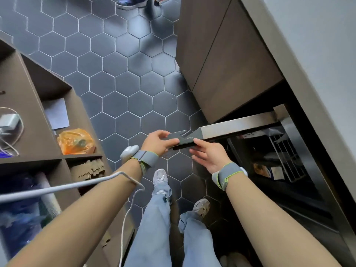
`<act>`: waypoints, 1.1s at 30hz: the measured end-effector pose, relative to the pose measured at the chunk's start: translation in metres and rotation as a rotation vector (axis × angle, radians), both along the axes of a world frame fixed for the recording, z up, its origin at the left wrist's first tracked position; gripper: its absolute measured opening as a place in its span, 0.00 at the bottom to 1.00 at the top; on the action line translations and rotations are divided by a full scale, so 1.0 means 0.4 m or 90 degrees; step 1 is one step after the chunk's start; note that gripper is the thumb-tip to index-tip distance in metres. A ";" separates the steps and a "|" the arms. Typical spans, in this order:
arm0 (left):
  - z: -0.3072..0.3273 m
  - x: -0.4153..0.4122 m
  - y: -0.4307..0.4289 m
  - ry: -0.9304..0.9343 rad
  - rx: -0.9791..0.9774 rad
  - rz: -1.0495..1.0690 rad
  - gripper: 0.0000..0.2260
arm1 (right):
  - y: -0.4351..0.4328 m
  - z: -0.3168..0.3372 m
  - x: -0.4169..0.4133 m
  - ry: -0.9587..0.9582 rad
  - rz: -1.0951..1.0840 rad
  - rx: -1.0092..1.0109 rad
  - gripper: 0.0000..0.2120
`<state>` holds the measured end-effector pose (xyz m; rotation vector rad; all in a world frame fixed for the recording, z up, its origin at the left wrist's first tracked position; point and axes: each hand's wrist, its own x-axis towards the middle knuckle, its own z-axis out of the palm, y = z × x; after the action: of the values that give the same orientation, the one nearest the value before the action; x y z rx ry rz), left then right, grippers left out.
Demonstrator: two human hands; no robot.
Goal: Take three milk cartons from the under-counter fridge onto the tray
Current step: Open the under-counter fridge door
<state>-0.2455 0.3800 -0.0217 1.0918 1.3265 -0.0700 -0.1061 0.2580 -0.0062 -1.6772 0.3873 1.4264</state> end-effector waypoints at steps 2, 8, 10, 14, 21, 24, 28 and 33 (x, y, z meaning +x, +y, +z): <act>0.000 0.025 0.072 -0.009 0.008 0.006 0.21 | 0.062 -0.010 0.012 0.021 -0.031 0.000 0.05; 0.011 0.101 0.236 -0.039 -0.011 -0.058 0.18 | 0.204 -0.026 0.060 0.034 -0.115 0.005 0.05; 0.016 0.119 0.275 -0.055 -0.018 -0.064 0.18 | 0.245 -0.024 0.079 0.033 -0.130 0.007 0.04; 0.014 0.139 0.327 -0.068 -0.002 -0.081 0.19 | 0.313 -0.025 0.114 0.023 -0.149 0.008 0.06; 0.009 0.163 0.348 -0.102 -0.012 -0.099 0.18 | 0.363 -0.028 0.151 0.028 -0.183 0.010 0.10; 0.007 0.166 0.347 -0.105 -0.012 -0.101 0.18 | 0.368 -0.030 0.154 0.024 -0.191 0.008 0.09; 0.007 0.170 0.343 -0.105 -0.003 -0.107 0.18 | 0.367 -0.030 0.155 0.014 -0.195 0.002 0.10; 0.012 0.183 0.338 -0.117 0.007 -0.099 0.19 | 0.357 -0.024 0.150 -0.009 -0.190 -0.006 0.10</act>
<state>-0.1724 0.5153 -0.0168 1.1802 1.0773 -0.0760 -0.0461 0.4008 -0.0158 -1.5603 0.6098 1.1937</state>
